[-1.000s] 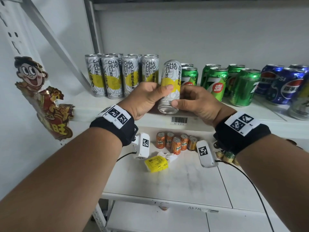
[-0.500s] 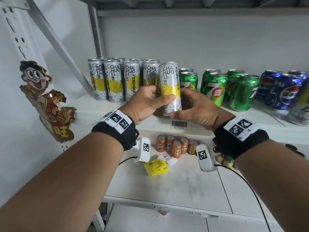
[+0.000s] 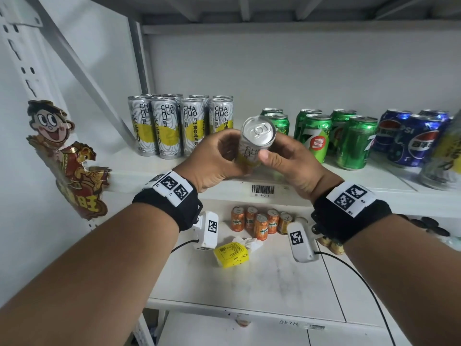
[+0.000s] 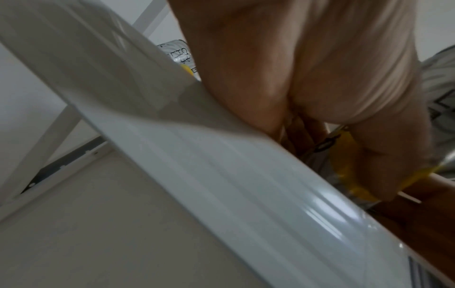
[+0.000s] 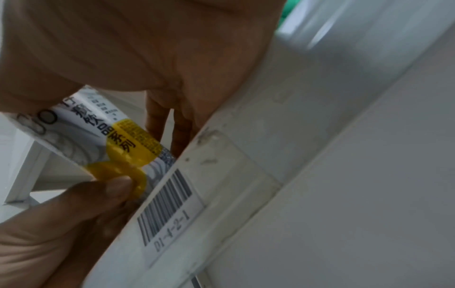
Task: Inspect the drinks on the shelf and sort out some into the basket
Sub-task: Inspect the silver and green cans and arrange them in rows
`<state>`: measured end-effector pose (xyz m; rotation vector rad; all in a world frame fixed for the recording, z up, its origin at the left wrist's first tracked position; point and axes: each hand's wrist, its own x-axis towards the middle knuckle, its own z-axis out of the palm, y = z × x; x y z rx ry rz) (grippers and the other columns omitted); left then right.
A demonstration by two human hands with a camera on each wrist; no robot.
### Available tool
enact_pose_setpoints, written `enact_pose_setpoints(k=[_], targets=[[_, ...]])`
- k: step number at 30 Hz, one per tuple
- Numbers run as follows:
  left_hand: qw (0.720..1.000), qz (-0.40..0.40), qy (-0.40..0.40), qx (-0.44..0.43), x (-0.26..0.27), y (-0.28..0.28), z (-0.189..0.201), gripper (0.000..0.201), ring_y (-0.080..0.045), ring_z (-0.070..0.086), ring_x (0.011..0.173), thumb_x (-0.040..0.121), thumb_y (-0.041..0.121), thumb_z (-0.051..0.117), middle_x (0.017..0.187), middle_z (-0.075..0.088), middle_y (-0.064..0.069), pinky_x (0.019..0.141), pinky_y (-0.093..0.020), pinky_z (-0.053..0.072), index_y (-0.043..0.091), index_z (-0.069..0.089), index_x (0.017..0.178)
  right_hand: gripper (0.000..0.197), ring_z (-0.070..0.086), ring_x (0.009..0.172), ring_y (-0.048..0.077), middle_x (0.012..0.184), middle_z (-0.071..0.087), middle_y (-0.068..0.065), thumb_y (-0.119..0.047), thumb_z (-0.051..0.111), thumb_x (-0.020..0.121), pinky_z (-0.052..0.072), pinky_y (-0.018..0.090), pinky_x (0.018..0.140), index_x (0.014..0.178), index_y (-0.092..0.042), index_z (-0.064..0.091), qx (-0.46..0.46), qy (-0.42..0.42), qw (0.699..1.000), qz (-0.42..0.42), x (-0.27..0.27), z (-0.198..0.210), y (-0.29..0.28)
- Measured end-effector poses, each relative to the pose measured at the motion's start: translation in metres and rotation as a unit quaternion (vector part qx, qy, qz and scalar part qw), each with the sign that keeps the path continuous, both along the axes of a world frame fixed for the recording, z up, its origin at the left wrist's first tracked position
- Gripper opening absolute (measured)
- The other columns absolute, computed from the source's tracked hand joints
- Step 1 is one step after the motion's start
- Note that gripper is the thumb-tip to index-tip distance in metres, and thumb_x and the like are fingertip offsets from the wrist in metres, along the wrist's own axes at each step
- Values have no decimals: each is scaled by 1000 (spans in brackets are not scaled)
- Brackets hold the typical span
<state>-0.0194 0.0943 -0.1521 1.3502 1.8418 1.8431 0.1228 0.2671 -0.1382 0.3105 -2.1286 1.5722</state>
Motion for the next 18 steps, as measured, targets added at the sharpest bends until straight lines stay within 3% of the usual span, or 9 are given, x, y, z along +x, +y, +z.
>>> enact_pose_setpoints(k=[2, 7, 11, 18], targets=[[1000, 8, 11, -2, -2, 1, -2, 73, -26, 72, 123, 72, -12, 93, 129, 75, -12, 106, -44, 60, 5, 62, 136, 69, 66, 126, 25, 132, 72, 7, -44, 80, 81, 51, 48, 111, 138, -10, 62, 17, -4, 1000, -4, 0, -1, 0], [1000, 0, 26, -8, -7, 2, -4, 72, -13, 72, 112, 70, -17, 92, 119, 77, 0, 95, -32, 60, 5, 61, 132, 69, 70, 120, 19, 127, 74, 3, -43, 86, 74, 55, 31, 101, 134, -15, 64, 31, -7, 999, 1, -2, -3, 2], [1000, -3, 13, -8, -8, 3, -4, 73, -20, 71, 117, 70, -8, 95, 125, 76, -8, 101, -43, 61, 12, 64, 133, 71, 68, 123, 21, 130, 73, 6, -44, 82, 77, 54, 34, 103, 136, -10, 62, 11, 0, 1000, 9, -4, -4, 7], [999, -23, 0, -39, -7, 1, 0, 69, -22, 71, 127, 75, 16, 98, 132, 77, -1, 108, -51, 58, 22, 67, 137, 79, 69, 116, 17, 130, 71, 15, -44, 78, 76, 56, 31, 96, 135, 3, 55, -39, 20, 999, 5, -6, -6, 8]])
